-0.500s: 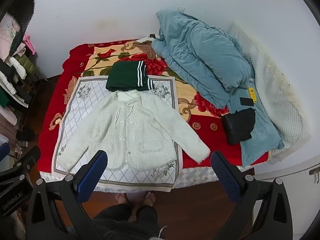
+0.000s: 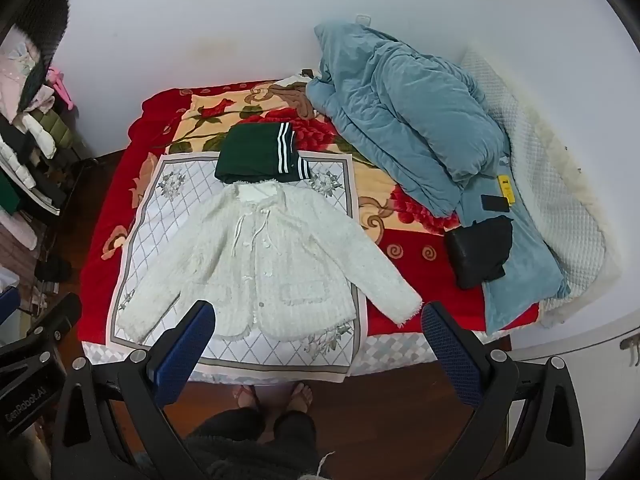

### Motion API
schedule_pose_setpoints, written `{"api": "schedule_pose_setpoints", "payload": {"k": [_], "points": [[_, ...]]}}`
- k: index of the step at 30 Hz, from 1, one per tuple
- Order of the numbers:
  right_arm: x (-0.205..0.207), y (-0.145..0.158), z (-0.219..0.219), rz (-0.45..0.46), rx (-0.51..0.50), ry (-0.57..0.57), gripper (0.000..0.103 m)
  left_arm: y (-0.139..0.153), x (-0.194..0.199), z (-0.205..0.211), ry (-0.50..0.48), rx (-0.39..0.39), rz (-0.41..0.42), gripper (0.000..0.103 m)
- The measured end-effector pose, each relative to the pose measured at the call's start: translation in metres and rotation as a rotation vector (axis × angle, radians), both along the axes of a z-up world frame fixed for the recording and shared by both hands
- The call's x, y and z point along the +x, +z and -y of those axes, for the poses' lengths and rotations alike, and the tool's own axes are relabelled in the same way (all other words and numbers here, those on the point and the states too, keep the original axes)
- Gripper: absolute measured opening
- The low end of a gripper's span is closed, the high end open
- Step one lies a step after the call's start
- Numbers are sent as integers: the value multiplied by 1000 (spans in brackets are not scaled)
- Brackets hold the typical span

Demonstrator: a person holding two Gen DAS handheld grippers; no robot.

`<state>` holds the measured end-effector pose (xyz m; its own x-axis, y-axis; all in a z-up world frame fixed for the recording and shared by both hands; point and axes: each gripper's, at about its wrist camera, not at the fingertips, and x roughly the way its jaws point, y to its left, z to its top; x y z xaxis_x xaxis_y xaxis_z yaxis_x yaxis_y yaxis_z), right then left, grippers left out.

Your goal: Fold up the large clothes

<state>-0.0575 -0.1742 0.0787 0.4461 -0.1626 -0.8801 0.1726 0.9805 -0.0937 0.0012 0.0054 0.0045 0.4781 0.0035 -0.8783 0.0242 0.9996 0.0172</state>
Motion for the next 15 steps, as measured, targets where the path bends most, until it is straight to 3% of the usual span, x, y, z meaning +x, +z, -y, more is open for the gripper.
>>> {"api": "schedule_pose_setpoints", "payload": {"k": [15], "points": [[1, 6, -2, 12, 1, 6, 103, 16, -5, 7, -6, 3, 27, 103]]}}
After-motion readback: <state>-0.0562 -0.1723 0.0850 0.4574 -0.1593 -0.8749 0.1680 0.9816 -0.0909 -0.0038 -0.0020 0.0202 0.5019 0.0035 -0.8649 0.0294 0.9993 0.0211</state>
